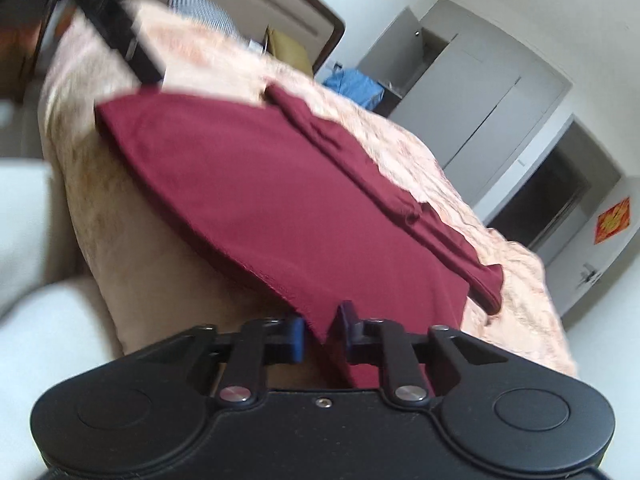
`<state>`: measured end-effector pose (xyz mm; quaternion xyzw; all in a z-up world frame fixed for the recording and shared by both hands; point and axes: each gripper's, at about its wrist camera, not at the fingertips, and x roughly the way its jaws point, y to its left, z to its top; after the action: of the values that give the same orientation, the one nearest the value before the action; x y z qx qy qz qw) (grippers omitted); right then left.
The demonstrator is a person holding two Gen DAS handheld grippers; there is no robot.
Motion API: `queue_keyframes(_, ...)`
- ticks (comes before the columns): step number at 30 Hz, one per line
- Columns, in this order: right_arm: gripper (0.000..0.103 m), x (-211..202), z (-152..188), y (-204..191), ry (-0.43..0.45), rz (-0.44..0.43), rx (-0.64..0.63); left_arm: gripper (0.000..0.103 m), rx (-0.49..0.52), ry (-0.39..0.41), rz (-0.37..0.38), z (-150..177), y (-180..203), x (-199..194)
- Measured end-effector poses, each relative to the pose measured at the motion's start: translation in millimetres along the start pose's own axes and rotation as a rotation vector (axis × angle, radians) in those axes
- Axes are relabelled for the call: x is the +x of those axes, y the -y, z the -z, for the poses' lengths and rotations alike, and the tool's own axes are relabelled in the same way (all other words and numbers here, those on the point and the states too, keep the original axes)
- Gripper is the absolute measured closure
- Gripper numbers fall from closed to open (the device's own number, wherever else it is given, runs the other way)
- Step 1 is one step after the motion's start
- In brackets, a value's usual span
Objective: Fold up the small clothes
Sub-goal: 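Lift the hem with both grippers and fold it toward the collar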
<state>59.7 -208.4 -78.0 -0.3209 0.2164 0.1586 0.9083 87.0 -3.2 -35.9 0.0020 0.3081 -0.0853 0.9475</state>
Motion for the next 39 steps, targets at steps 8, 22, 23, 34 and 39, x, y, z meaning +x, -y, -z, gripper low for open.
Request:
queue_keyframes(8, 0.089, -1.9, -30.9, 63.3, -0.001, -0.136, 0.336, 0.000, 0.252, -0.003, -0.018, 26.2, 49.5, 19.1)
queue_keyframes(22, 0.089, -19.6, -49.2, 85.7, 0.016, -0.187, 0.470, 0.009, 0.352, 0.066, -0.212, 31.9, 78.1, 59.9)
queue_keyframes(23, 0.089, -20.8, -49.3, 84.6, 0.015, -0.183, 0.459, 0.013, 0.353, 0.072, -0.222, 32.1, 75.5, 58.2)
queue_keyframes(34, 0.090, -23.7, -42.0, 70.1, -0.018, -0.149, 0.411, 0.042, 0.341, 0.185, -0.318, 35.6, 31.4, 32.0)
queue_keyframes(39, 0.092, -25.8, -39.6, 64.7, -0.015, -0.125, 0.393, 0.079, 0.373, 0.205, -0.245, 32.2, 29.1, 23.2)
